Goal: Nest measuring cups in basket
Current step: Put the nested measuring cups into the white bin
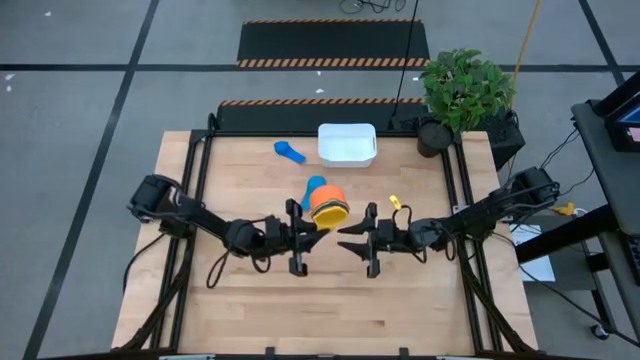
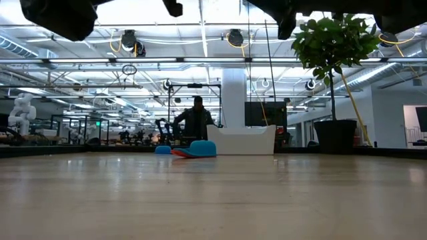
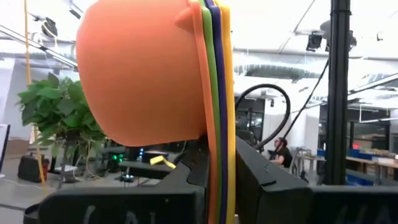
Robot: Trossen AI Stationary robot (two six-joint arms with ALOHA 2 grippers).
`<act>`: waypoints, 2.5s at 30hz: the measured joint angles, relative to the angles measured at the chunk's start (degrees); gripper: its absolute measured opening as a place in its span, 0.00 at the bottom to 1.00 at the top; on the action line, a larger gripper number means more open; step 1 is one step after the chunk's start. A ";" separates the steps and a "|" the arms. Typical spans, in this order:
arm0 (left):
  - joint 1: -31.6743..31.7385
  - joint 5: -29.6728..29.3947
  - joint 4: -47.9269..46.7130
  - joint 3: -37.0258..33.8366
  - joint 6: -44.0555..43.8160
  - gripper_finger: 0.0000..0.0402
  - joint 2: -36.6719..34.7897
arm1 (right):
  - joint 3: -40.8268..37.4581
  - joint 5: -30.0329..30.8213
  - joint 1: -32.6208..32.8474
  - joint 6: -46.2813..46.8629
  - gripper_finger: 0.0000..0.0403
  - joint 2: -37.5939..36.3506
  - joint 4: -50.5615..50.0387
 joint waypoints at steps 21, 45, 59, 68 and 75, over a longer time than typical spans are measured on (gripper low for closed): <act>3.23 2.80 -2.58 8.96 -4.06 0.08 9.94 | -0.04 -1.42 -0.04 -2.96 0.34 0.00 -0.28; 1.04 0.79 -62.18 5.81 -7.52 0.73 -17.01 | -0.09 -4.07 -1.47 8.94 0.05 -15.51 -31.97; -2.25 0.68 -94.88 5.79 -16.78 0.60 -34.05 | 0.30 -41.63 -10.01 38.40 0.07 4.11 -33.59; -4.09 0.68 -103.36 5.74 -17.89 0.53 -33.83 | 8.51 -67.52 -9.61 50.24 0.08 23.04 -20.05; -5.94 0.83 -105.09 5.74 -18.37 0.52 -33.86 | 17.80 -82.90 -9.68 51.25 0.07 32.09 -19.85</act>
